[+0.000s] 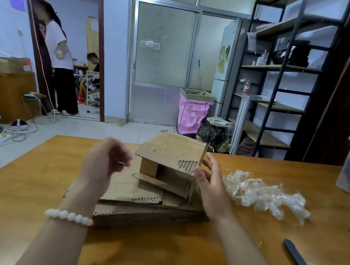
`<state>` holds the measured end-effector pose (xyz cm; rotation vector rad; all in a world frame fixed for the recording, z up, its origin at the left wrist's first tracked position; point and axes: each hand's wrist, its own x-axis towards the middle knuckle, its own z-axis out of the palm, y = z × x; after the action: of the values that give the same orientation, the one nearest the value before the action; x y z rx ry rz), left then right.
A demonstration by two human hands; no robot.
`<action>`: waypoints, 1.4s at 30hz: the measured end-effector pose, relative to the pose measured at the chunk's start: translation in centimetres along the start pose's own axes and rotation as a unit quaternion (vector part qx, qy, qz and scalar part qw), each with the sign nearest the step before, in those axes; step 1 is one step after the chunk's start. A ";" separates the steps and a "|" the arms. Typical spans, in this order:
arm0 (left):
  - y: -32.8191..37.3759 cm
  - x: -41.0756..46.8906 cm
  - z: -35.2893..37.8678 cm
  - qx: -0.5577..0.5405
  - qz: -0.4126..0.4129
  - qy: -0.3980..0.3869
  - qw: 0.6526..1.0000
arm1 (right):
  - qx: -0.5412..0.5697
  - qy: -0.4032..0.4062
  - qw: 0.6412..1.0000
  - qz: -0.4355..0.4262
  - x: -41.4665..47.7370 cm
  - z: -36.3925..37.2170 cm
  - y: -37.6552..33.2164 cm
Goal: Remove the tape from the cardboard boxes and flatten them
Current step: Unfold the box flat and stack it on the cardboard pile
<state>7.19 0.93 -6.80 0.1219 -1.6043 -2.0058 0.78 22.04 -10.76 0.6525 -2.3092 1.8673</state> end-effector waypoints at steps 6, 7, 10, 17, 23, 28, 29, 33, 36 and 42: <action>-3.1 1.9 0.4 0.182 -0.066 0.018 0.981 | -0.036 0.001 0.999 -0.003 1.0 0.3 0.7; -3.0 1.8 0.6 0.172 -0.070 0.012 0.983 | -0.014 0.010 1.000 0.004 1.5 -0.2 1.0; -2.6 1.7 0.6 0.163 -0.061 -0.005 0.985 | 0.042 0.026 0.998 0.032 2.5 -1.4 2.1; -2.3 0.3 1.0 0.244 -0.043 -0.090 0.965 | -0.016 0.152 0.980 0.129 3.4 -1.1 3.1; -1.9 0.1 0.7 0.232 -0.057 -0.149 0.959 | -0.024 0.110 0.992 0.053 2.1 -1.4 1.8; -2.3 0.3 0.8 0.273 -0.076 -0.139 0.949 | -0.003 -0.130 0.988 0.083 0.8 -0.1 0.7; -2.2 0.2 0.9 0.268 -0.068 -0.122 0.953 | -0.018 -0.144 0.987 0.074 0.7 0.2 0.7; -2.4 0.2 1.0 0.265 -0.008 0.009 0.964 | -0.021 -0.056 0.998 0.037 0.8 0.9 0.8; -2.3 -0.2 1.1 0.212 -0.027 0.010 0.977 | -0.022 0.008 0.999 0.049 1.1 0.7 0.5; -2.6 0.1 1.6 0.162 -0.147 0.026 0.975 | -0.143 -0.033 0.982 0.119 2.1 0.3 0.5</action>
<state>5.54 2.56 -8.72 0.5593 -1.9626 -1.9096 -1.30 21.29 -10.57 0.4253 -2.7313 1.5669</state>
